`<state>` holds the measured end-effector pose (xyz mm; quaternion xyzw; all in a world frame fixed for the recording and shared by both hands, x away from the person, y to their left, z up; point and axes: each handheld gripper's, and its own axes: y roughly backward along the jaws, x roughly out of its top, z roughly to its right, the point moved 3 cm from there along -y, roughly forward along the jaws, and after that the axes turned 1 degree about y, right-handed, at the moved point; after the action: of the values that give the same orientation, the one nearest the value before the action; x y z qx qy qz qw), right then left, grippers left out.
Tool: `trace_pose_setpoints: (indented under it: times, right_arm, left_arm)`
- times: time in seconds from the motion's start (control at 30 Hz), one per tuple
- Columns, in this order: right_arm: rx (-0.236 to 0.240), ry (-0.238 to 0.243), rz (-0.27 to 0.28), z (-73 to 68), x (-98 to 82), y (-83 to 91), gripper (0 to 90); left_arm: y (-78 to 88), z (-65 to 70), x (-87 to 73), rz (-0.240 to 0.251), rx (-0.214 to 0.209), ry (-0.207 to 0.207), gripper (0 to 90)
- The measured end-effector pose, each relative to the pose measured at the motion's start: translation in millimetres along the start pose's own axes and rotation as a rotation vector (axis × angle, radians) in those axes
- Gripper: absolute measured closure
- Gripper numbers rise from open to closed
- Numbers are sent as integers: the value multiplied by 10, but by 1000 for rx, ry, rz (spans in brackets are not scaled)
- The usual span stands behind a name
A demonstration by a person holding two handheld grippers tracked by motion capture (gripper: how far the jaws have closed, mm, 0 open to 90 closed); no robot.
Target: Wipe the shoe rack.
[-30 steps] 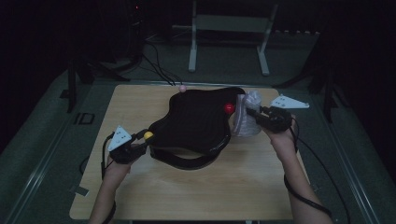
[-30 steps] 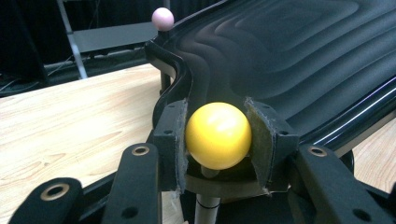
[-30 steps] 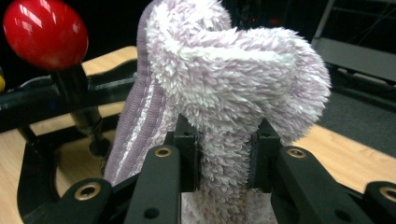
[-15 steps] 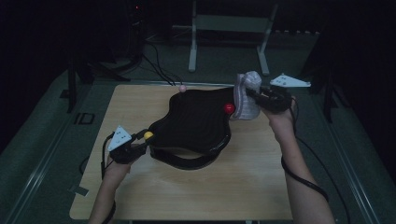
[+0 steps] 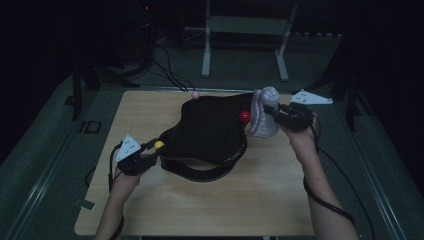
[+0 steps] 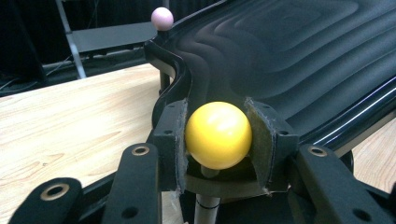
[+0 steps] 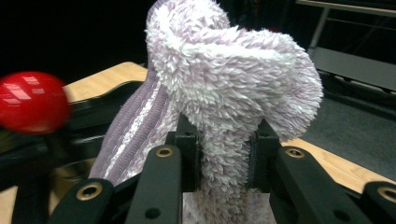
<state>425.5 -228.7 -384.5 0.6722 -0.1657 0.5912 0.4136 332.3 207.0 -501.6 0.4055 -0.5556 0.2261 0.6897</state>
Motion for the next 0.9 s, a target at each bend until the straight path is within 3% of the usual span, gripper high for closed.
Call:
trace_pose_setpoints:
  times: [0.07,0.13,0.23,0.37,0.43,0.5,0.77,0.9]
  right_arm:
    - [-20,21,-8,-42,-48,-23,718]
    - [-14,-7,-19,-14,-132,-39,718]
    - [-22,-1,-34,-16,-167,-22,717]
    - [22,23,19,-163,-29,93,715]
    - [57,23,39,-235,23,103,715]
    - [60,33,36,-288,32,77,714]
    - [65,7,-9,-333,-284,-30,715]
    - [76,-5,-25,-288,-346,104,713]
  left_arm:
    - [0,-6,3,-3,-3,-1,590]
    - [0,0,5,-5,0,-2,590]
    - [-2,-1,4,-3,-1,0,589]
    - [-8,-1,3,-1,3,0,590]
    - [-8,-4,6,-3,3,-1,590]
    - [-9,-4,1,1,2,3,590]
    - [-4,-3,3,-3,-3,6,590]
    - [-2,-1,6,-8,-2,5,590]
